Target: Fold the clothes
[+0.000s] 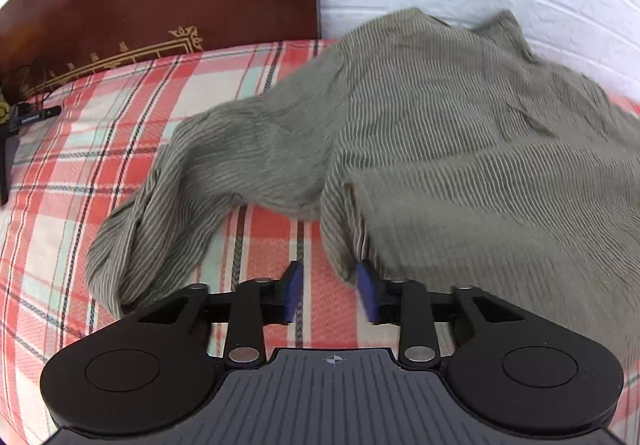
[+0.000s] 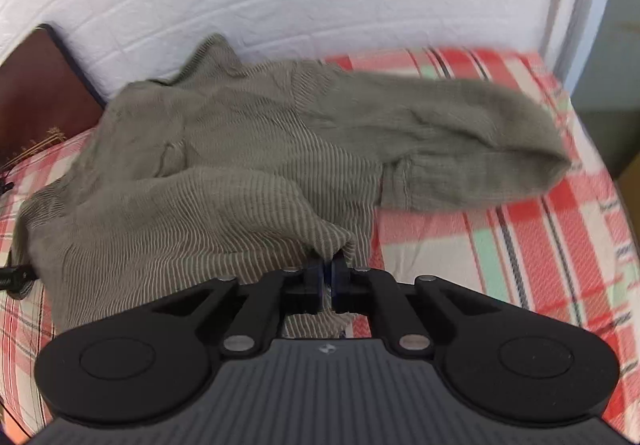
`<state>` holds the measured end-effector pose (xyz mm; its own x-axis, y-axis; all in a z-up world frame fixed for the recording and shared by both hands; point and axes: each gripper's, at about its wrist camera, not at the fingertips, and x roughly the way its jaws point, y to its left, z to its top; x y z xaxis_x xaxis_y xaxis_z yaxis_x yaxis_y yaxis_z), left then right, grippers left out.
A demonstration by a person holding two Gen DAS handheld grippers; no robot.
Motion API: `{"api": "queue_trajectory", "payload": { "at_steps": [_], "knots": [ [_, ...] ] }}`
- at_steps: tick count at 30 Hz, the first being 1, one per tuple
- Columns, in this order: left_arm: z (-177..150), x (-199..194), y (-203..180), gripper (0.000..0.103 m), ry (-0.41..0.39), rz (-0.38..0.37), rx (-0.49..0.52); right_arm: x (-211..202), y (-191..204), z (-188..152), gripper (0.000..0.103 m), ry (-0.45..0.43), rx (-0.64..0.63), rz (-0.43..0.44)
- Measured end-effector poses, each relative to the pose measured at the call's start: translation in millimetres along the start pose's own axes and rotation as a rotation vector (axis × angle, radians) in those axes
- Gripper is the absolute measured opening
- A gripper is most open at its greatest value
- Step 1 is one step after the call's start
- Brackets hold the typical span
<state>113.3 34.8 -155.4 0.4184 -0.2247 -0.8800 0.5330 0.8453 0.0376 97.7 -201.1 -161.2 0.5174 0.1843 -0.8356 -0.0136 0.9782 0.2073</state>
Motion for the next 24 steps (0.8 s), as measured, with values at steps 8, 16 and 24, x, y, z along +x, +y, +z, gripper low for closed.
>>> {"api": "queue_trajectory", "payload": {
  "at_steps": [8,16,24],
  "knots": [
    [-52.8,-46.9,-14.7,0.068,-0.043,0.013,0.288,-49.6,-14.2,-35.9,0.057,-0.045,-0.031,0.028],
    [-84.4,-21.9,-77.6,0.070,-0.072,0.067,0.472,-0.4,7.2,-75.9,0.058,0.092,-0.154,0.003],
    [-67.1,5.0,-84.1,0.070,-0.055,0.070,0.357,34.3,17.0,-74.5,0.062,0.107,-0.150,0.007]
  ]
}}
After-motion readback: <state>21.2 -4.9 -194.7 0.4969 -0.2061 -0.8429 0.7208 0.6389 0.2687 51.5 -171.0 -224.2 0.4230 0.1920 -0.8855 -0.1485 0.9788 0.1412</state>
